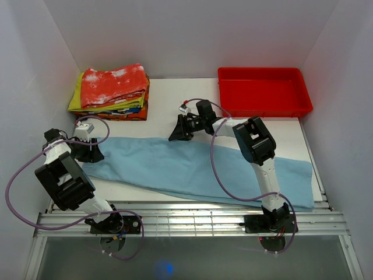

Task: Fold and stack the trousers
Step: Fold the trousers

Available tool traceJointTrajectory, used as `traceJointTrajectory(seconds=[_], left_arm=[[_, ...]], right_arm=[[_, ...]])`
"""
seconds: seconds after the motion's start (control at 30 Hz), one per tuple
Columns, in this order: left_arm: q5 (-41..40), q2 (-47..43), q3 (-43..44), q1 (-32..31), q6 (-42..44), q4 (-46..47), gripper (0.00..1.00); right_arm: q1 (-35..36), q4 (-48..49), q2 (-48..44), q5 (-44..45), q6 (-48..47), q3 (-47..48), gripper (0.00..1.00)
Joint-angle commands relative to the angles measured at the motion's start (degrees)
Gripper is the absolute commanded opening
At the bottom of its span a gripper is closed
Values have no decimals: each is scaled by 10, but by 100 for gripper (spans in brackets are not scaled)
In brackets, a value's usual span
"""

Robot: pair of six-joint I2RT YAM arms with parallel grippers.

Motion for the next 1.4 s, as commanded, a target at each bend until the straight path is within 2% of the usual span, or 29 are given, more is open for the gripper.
traceJointTrajectory(seconds=[0.0,0.1,0.2,0.23,0.27,0.33,0.4,0.5,0.6,0.67,0.77,0.9,1.0,1.1,1.13,1.2,1.23,1.27,1.37], left_arm=[[-3,2,-7,0,-6,14,64],[-10,5,-11,0,-6,17,63],[-29,13,-22,0,-7,26,60],[-34,16,-24,0,-7,29,59],[-39,18,-30,0,-8,30,58],[-52,21,-34,0,-6,28,54],[-56,25,-39,0,-5,28,50],[-60,34,-38,1,-14,28,48],[-60,38,-31,1,-19,24,47],[-61,39,-28,1,-21,24,47],[-65,45,-24,1,-23,24,47],[-66,46,-25,1,-25,26,47],[-67,46,-33,1,-28,32,47],[-61,51,-37,1,-37,37,46],[-59,52,-35,1,-43,37,46],[-59,55,-32,1,-47,37,46],[-61,56,-31,1,-48,38,45],[-65,57,-31,1,-48,37,44],[-69,57,-32,9,-47,35,35]], right_arm=[[11,77,7,-35,67,-8,64],[15,105,15,-36,93,-12,63],[14,130,14,-25,109,-16,56],[10,129,12,-10,106,-8,57],[4,129,11,0,104,-3,64],[-3,133,10,32,97,5,91],[-7,149,24,24,100,24,93],[-3,271,48,0,191,13,85],[2,271,57,-15,213,-3,75],[2,306,63,-19,255,-21,67],[6,296,61,-16,272,-39,64],[8,231,19,21,212,-79,69],[13,227,9,39,210,-81,63],[21,211,29,54,220,-46,50],[22,237,35,62,231,-42,43],[22,251,53,71,242,-23,37],[21,254,57,81,239,-14,28],[19,254,65,86,233,1,24],[9,247,67,96,187,27,8]])
